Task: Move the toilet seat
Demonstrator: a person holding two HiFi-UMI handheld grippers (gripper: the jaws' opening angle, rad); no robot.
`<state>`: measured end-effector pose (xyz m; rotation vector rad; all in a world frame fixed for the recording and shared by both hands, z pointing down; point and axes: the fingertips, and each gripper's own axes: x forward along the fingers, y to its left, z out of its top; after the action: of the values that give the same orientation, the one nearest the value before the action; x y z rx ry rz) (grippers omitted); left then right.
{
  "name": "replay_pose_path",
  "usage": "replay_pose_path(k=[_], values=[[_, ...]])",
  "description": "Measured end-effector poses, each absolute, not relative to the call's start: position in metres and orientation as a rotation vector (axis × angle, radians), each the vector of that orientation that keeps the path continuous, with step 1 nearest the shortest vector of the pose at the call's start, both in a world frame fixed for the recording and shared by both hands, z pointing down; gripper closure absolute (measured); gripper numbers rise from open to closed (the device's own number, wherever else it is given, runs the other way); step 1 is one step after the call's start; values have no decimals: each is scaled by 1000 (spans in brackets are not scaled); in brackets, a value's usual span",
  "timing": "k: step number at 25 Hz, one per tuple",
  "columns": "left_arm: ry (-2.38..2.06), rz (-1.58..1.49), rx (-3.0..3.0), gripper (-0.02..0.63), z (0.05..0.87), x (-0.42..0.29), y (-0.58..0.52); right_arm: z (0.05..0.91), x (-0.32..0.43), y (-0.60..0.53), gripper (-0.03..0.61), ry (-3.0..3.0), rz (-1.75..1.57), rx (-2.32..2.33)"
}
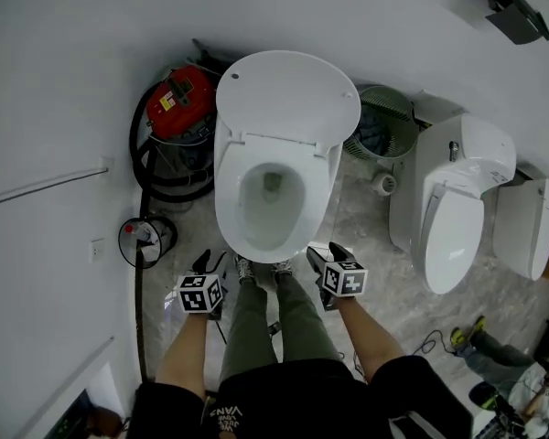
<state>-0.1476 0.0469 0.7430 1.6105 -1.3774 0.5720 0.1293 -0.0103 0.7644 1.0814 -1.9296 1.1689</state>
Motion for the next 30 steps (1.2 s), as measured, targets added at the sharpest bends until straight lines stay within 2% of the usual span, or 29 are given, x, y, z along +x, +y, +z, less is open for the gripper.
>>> replay_pose_path(k=[12, 16, 20, 30], values=[[-1291, 526, 1502, 396, 822, -162, 33, 835, 130, -8, 288, -1764, 1365, 1274], [-1258, 484, 1447, 340, 844, -164, 32, 855, 130, 2, 288, -1717, 1423, 1314], [-1208, 481, 1437, 316, 860, -157, 33, 872, 130, 8, 285, -1683, 1487, 1347], [-1179, 431, 1379, 304, 888, -150, 20, 898, 121, 13, 267, -1616, 1602, 1420]])
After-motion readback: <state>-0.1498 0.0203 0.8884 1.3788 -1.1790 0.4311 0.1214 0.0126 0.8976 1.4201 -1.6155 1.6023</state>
